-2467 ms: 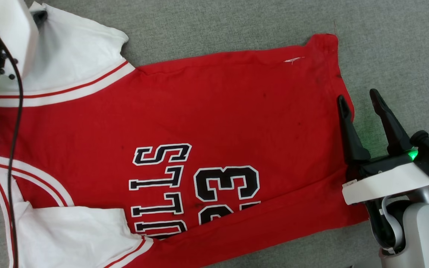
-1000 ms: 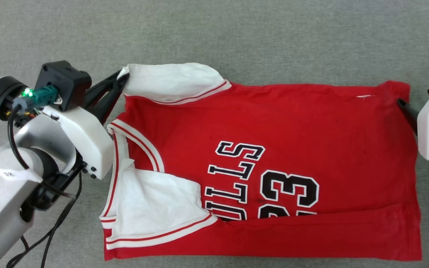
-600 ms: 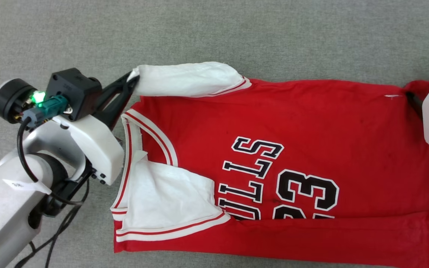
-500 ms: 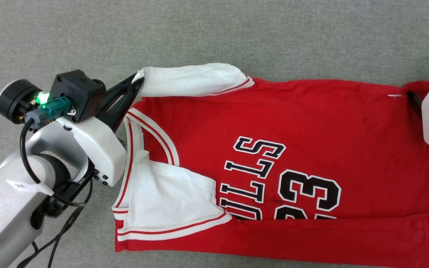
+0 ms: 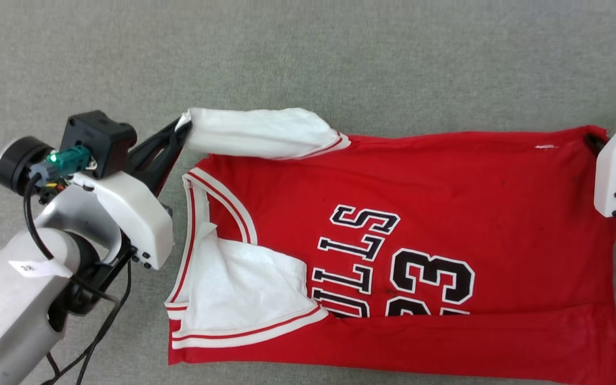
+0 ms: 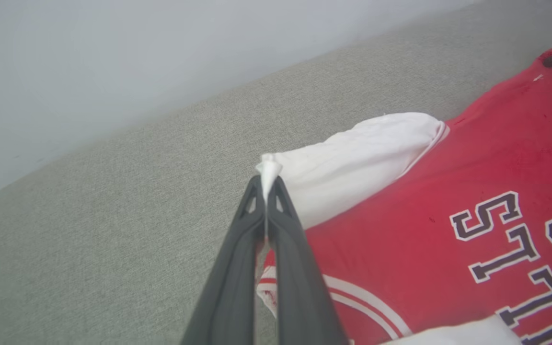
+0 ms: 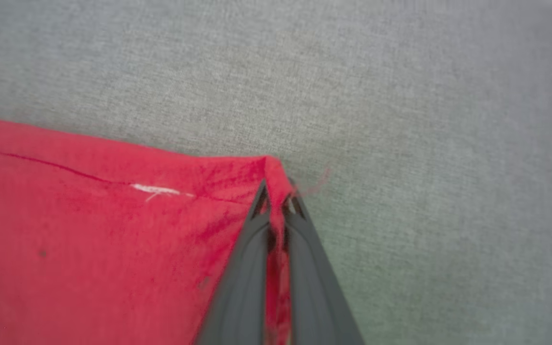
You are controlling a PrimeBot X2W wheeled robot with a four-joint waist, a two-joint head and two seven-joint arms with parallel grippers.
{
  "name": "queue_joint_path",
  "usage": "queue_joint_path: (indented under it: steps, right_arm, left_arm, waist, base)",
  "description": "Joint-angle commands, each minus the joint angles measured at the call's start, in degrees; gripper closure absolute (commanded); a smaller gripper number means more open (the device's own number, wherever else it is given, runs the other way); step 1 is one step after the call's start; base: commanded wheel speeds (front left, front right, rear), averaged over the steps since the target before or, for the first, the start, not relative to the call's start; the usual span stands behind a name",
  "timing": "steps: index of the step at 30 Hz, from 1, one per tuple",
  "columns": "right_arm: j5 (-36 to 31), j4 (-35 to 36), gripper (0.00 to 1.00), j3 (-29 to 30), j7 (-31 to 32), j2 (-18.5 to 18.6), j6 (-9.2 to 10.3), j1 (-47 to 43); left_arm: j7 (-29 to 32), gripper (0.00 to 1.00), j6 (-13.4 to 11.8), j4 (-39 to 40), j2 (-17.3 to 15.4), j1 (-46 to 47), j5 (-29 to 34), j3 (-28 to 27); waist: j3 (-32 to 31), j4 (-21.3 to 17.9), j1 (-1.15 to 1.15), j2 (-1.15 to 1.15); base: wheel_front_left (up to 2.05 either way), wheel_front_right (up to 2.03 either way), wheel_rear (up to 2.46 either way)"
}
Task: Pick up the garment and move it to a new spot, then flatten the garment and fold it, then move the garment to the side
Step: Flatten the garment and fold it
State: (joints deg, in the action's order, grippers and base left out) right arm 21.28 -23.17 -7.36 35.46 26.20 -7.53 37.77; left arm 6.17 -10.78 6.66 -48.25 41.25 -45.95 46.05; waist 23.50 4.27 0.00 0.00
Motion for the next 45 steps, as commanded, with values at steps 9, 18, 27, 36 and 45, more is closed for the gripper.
queue_joint_path:
  steps: [9, 18, 27, 36, 45]
  right_arm:
    - [4.86, -1.29, 1.0, 6.15, -5.95, -3.42, 0.09, -6.22]
    - [6.99, 3.21, 1.0, 8.59, -11.21, -5.56, 0.09, -15.68]
    - [12.38, 12.06, 1.0, 7.44, -9.66, -4.55, 0.08, -29.78]
    - [14.04, 15.48, 1.0, 1.7, -8.42, 2.61, 0.08, -35.95]
    - [13.22, 14.26, 0.88, -5.12, -10.35, 8.04, 0.08, -35.5]
  left_arm:
    - [-2.88, 1.0, -2.63, -0.69, 0.07, -6.29, -2.8, -0.6]
    - [-3.71, 1.0, -5.65, 2.45, -1.5, -13.78, -4.58, 0.77]
    - [-3.12, 1.0, -6.99, 3.36, -3.46, -23.23, -6.32, 4.63]
    - [-1.32, 1.0, -5.19, -1.18, -1.53, -24.67, -6.06, 8.24]
    - [-1.87, 1.0, -3.57, -7.25, 1.1, -23.55, -4.49, 10.12]
  waist:
    - [-8.18, -1.31, 0.0, 0.0]
    - [-12.14, -1.01, 0.0, 0.0]
    - [-14.0, -0.63, 0.0, 0.0]
    - [-13.47, -1.0, 0.0, 0.0]
    - [-12.77, -1.16, 0.0, 0.0]
  base:
    - [0.0, 0.0, 0.0]
    - [0.0, 0.0, 0.0]
    - [0.0, 0.0, 0.0]
    - [0.0, 0.0, 0.0]
    - [0.0, 0.0, 0.0]
